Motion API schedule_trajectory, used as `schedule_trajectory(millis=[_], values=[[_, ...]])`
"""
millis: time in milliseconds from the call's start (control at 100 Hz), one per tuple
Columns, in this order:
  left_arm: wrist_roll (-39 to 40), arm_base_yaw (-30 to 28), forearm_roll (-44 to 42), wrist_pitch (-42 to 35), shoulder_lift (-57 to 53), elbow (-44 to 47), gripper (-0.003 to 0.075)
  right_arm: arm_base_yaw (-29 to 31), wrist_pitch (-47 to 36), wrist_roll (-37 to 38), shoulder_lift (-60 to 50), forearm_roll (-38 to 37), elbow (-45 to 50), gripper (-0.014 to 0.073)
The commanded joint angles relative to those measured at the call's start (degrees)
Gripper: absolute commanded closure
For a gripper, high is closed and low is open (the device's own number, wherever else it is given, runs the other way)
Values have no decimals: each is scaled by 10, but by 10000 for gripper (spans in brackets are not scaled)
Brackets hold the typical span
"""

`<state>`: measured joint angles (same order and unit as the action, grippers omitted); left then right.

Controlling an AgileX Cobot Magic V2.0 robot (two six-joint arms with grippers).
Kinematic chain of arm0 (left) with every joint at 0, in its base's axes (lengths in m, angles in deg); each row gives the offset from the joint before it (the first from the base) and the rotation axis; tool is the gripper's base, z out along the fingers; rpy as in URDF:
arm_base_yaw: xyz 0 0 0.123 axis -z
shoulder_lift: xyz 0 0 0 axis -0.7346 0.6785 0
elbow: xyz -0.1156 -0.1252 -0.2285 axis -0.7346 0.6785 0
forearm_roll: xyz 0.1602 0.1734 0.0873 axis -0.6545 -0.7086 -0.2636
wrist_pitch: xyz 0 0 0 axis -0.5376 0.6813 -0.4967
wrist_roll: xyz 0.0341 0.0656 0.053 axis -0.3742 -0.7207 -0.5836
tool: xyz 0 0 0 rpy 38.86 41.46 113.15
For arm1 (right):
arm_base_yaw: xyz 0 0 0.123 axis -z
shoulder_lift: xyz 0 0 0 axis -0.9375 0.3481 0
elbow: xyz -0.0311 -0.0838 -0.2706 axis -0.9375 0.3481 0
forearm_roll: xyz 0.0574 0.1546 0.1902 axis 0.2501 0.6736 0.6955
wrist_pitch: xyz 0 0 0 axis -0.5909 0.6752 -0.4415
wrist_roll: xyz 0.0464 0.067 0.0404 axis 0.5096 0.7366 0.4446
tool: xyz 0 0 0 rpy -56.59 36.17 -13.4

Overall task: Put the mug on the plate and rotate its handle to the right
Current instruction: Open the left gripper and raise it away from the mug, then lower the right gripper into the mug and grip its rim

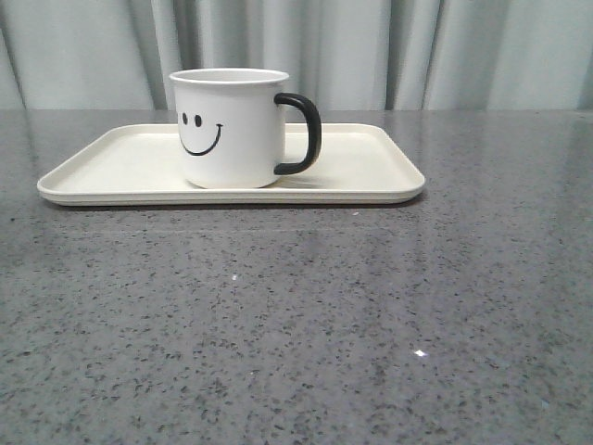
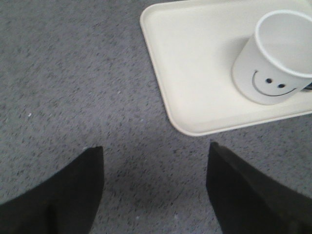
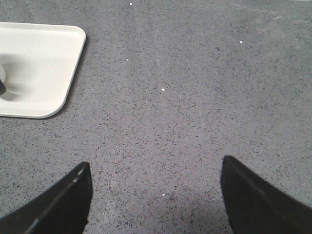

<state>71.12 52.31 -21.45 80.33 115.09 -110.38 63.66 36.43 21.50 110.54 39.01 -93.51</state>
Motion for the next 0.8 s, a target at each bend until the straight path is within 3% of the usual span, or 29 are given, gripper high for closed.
schedule_trajectory(millis=[0,290,530,660,790], values=[[5,-22,9,-50,-50,34,283,0,-37,-3,9,-2,-18,42],[9,-53,13,-62,-194,150,283,0,-26,-3,9,-2,-18,42],[9,-53,13,-62,-220,171,283,0,-33,-3,9,-1,-18,42],[9,-53,13,-62,-220,171,283,0,-57,-6,9,58,-18,42],[9,-53,13,-62,-220,171,283,-3,-78,-97,34,167,-20,43]])
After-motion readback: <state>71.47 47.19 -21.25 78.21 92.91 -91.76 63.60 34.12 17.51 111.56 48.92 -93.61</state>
